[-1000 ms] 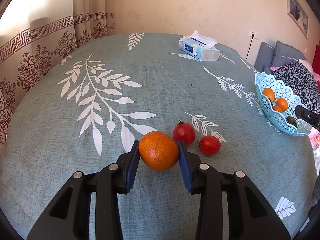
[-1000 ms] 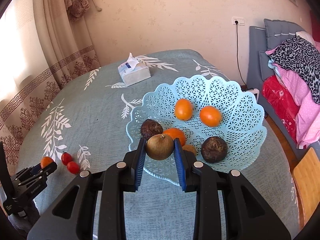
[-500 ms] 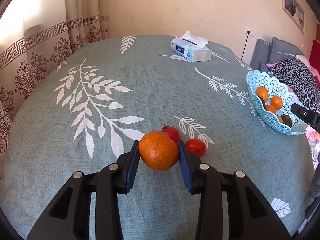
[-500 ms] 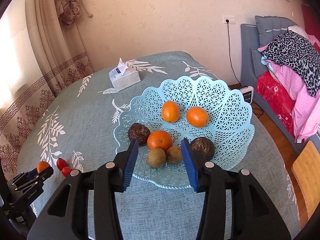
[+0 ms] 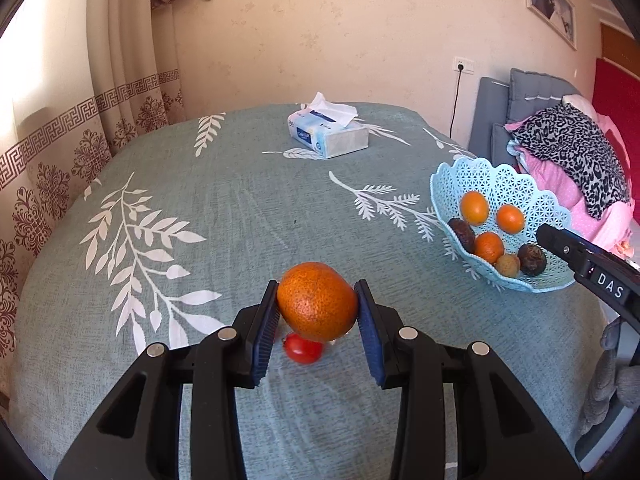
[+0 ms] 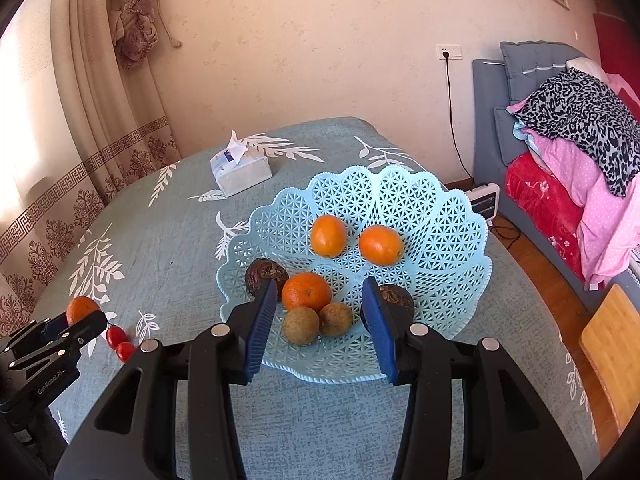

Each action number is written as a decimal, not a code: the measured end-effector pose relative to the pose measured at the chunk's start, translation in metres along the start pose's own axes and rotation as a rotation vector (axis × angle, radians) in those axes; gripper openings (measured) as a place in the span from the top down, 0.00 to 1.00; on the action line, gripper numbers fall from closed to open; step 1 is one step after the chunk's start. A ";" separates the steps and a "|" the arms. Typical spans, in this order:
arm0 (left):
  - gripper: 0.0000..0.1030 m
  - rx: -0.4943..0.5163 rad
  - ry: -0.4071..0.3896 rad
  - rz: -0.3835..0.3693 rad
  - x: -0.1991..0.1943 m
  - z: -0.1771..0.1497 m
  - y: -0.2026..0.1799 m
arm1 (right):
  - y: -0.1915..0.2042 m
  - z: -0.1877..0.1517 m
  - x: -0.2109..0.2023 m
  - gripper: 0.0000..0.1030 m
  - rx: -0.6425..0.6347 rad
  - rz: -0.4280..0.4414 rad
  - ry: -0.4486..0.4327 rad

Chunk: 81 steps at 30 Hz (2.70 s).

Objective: Organize fruits
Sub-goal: 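Carry the orange into the basket and open the left gripper, then grasp a red tomato with the right gripper while the left approaches another tomato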

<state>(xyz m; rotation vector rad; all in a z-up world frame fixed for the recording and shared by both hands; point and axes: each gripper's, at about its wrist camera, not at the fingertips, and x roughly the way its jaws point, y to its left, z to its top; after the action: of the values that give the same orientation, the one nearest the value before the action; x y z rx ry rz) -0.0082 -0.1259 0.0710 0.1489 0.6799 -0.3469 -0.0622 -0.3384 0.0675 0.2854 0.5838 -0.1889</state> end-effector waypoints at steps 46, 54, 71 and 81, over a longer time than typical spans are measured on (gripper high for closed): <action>0.27 0.031 -0.005 -0.251 0.032 0.050 -0.071 | -0.029 0.006 -0.015 0.55 0.075 -0.023 -0.068; 0.19 0.010 -0.061 -0.174 0.015 0.050 -0.041 | -0.018 0.003 -0.015 0.52 0.056 -0.002 -0.061; 0.18 -0.092 -0.054 -0.038 0.005 0.030 0.030 | 0.015 -0.007 -0.011 0.50 -0.020 0.052 -0.030; 0.18 -0.115 -0.009 0.031 0.013 0.006 0.055 | 0.037 -0.017 -0.006 0.49 -0.068 0.090 0.005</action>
<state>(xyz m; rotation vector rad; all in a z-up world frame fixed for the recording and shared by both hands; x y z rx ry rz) 0.0242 -0.0793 0.0683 0.0485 0.6861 -0.2780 -0.0663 -0.2979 0.0654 0.2456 0.5796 -0.0812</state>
